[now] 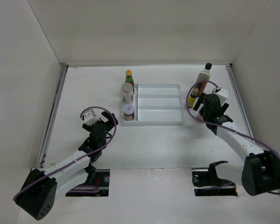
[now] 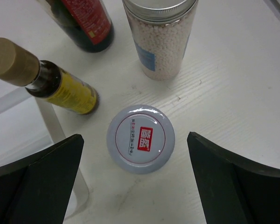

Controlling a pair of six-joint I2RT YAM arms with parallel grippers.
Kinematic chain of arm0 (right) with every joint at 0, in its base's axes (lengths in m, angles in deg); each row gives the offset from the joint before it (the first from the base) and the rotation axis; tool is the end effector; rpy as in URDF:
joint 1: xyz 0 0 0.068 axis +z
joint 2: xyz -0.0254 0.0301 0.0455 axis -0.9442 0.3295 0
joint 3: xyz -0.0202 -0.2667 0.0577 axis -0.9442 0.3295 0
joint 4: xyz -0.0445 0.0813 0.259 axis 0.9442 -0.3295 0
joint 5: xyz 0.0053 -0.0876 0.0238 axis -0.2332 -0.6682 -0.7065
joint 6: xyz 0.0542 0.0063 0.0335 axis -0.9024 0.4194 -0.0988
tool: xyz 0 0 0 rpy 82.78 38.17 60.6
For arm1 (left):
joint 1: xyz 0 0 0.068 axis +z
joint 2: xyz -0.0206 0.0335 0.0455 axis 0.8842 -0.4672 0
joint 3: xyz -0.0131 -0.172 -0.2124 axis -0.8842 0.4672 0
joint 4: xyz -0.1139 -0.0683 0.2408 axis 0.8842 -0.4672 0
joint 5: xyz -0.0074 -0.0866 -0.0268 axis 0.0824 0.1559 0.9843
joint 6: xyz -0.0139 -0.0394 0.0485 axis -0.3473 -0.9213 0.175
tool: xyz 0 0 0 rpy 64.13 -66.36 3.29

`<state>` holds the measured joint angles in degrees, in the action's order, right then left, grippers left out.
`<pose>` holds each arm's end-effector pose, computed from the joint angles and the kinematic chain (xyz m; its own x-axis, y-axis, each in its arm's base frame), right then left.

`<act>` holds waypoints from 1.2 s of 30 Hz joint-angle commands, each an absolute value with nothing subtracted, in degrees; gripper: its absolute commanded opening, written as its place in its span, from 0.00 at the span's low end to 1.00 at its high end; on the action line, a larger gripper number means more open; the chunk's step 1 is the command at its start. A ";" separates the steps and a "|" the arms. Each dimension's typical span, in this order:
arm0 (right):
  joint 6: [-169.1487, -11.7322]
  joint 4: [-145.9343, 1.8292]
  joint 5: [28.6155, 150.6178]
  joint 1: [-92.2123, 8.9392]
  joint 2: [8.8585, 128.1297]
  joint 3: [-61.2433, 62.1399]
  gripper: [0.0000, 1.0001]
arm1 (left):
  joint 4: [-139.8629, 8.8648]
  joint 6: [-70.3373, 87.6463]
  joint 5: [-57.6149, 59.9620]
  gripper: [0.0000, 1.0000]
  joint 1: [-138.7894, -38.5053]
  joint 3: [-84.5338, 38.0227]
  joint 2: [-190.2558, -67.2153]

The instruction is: Organize the condiment bottles

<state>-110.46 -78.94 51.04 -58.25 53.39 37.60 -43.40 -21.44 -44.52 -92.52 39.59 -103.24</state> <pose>0.2648 0.0327 0.2220 -0.3977 0.3084 -0.8641 0.4537 0.8847 0.1069 0.1829 -0.0723 0.1609 -0.1142 -0.5450 -0.8306 -0.2379 0.8268 -0.5097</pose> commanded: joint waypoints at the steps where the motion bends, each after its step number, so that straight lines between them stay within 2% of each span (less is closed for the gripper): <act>1: -109.38 -74.80 54.91 -59.99 56.66 35.04 1.00 | -38.25 -22.92 -43.83 1.00 -92.86 40.04 -104.30; 9: -108.59 -71.99 54.91 -60.88 65.89 33.72 1.00 | -35.61 -22.83 -43.39 1.00 -93.04 40.12 -107.21; 10: -108.59 -71.38 54.73 -60.88 66.60 33.72 0.98 | -35.61 -22.75 -43.30 1.00 -92.87 40.21 -107.03; 13: -108.94 -70.14 52.81 -60.62 65.91 34.77 0.73 | -35.61 -22.74 -43.21 1.00 -92.78 40.30 -106.59; 16: -108.68 -70.57 47.71 -58.78 61.08 36.61 0.57 | -35.52 -22.74 -43.12 1.00 -92.69 40.39 -106.59; 21: -108.94 -76.98 44.36 -51.58 49.48 37.24 0.53 | -35.09 -23.01 -43.21 1.00 -92.95 40.65 -106.50; 24: -109.73 -78.14 45.85 -46.04 48.23 33.30 0.53 | -34.82 -23.01 -43.03 1.00 -92.95 40.83 -106.24; 29: -107.89 -70.68 50.94 -39.26 62.00 20.30 0.54 | -34.12 -23.10 -43.21 1.00 -93.22 40.83 -106.68; 32: -105.69 -65.23 56.12 -37.94 75.35 8.63 0.54 | -34.56 -23.10 -42.86 1.00 -92.86 41.53 -104.58; 36: -104.28 -64.95 59.38 -36.97 90.48 -7.29 0.55 | -34.47 -23.01 -43.47 1.00 -93.30 41.18 -105.45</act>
